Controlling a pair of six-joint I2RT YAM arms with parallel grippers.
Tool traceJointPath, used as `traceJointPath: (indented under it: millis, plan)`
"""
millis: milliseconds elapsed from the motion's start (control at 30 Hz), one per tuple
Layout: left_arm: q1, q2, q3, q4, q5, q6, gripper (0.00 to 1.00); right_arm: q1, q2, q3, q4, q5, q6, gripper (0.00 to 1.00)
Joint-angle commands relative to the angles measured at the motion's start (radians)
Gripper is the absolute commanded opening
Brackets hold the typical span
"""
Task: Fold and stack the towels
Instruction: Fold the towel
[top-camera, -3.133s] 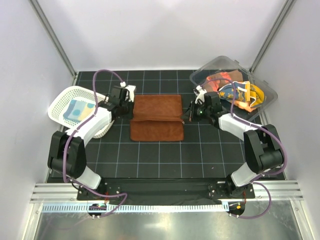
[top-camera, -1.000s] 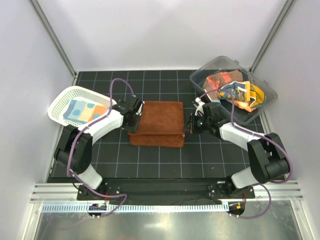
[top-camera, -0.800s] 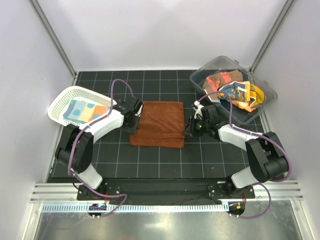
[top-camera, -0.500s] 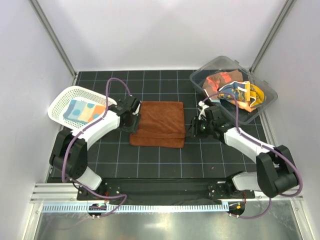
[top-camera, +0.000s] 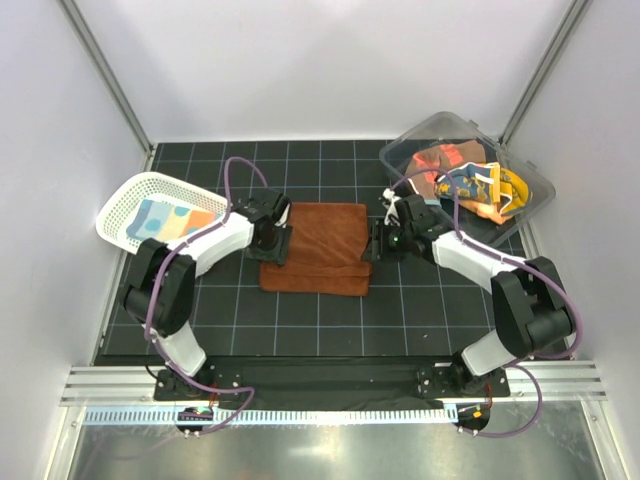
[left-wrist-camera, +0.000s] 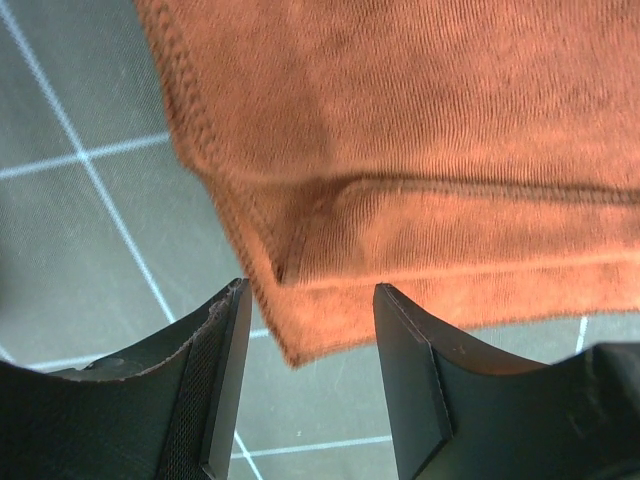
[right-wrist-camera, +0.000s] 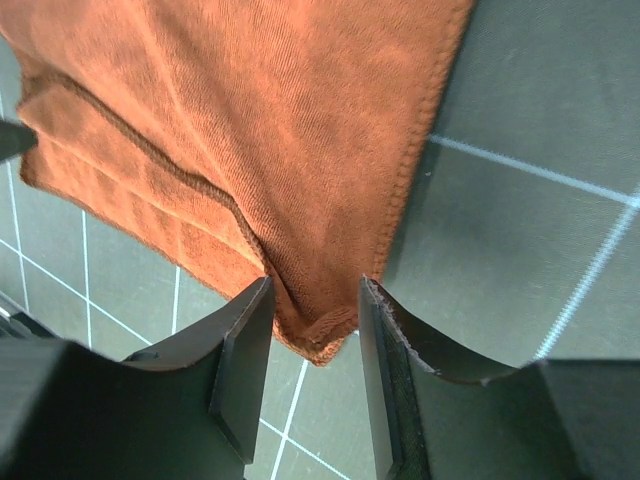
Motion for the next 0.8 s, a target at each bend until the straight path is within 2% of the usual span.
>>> traceJointPath:
  millis: [0,200,267,300,367,400,467,500,767]
  plan:
    - [0.001,0.034,0.051,0.033,0.012,0.007,0.56,0.028,0.013,0.038,0.018,-0.026,-0.025,0.45]
    - [-0.001,0.061,0.059,0.03,0.012,0.015,0.52,0.054,-0.009,0.004,0.015,-0.026,-0.038,0.43]
    - [-0.001,0.061,0.059,0.03,0.024,0.02,0.45,0.054,-0.023,-0.01,0.014,-0.02,-0.042,0.43]
    - [0.001,0.061,0.059,0.031,0.025,0.021,0.38,0.055,-0.028,-0.014,0.014,-0.018,-0.046,0.42]
    - [-0.001,0.059,0.059,0.024,0.027,0.024,0.31,0.054,-0.031,-0.027,0.015,-0.015,-0.049,0.42]
    - [-0.001,0.058,0.057,0.021,0.03,0.026,0.22,0.054,-0.031,-0.028,0.015,-0.015,-0.051,0.41]
    - [0.001,0.056,0.054,0.004,0.028,0.032,0.12,0.054,-0.032,-0.037,0.023,-0.014,-0.048,0.4]
    - [-0.001,0.051,0.054,-0.004,0.022,0.032,0.01,0.054,-0.034,-0.042,0.022,-0.015,-0.046,0.4]
    - [0.001,-0.08,-0.03,-0.021,-0.011,0.027,0.0,0.055,-0.098,-0.108,0.034,-0.023,-0.032,0.36]
